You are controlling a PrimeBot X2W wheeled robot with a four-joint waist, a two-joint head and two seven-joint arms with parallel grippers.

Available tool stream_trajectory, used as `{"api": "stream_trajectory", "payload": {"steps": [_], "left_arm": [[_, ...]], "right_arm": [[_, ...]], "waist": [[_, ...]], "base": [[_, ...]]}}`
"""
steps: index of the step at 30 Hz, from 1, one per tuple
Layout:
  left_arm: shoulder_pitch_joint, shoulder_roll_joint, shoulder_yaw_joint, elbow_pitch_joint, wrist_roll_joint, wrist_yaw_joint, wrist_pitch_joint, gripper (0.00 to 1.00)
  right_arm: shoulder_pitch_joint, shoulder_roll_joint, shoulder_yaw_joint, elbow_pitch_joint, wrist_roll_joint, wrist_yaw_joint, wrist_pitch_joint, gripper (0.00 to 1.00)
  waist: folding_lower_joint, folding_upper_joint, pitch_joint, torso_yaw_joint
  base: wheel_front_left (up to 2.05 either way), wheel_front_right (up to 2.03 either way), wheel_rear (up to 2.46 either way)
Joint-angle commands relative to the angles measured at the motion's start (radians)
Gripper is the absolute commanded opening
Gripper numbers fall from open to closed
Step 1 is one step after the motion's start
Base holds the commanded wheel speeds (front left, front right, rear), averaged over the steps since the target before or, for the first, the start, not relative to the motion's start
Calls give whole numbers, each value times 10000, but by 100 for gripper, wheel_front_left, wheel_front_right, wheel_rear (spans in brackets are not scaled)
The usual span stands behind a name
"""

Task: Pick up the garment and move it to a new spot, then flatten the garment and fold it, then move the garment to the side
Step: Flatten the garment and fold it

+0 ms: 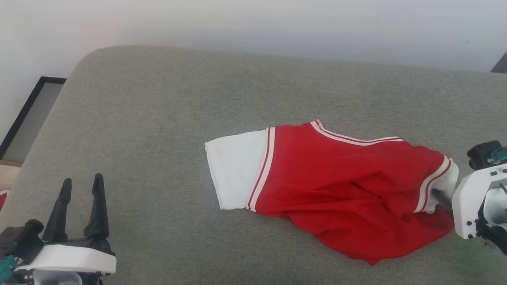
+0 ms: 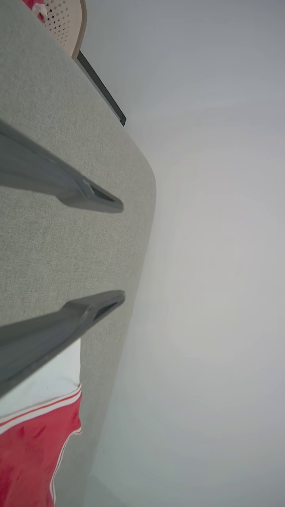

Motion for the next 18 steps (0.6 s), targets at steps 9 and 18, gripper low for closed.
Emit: {"api": "stream_trajectory", "payload": {"steps": [9, 18], "left_arm": [[256, 99, 229, -163, -27, -28, -46, 100], [342, 153, 278, -285, -71, -29, -46, 100]], "right_arm": [[427, 10, 12, -895, 218, -3, -347, 100], [1526, 755, -544, -1996, 133, -3, 176, 100]], "waist": [[0, 0, -110, -459], [0, 0, -119, -857]], "base": [[0, 0, 0], [0, 0, 0]]}}
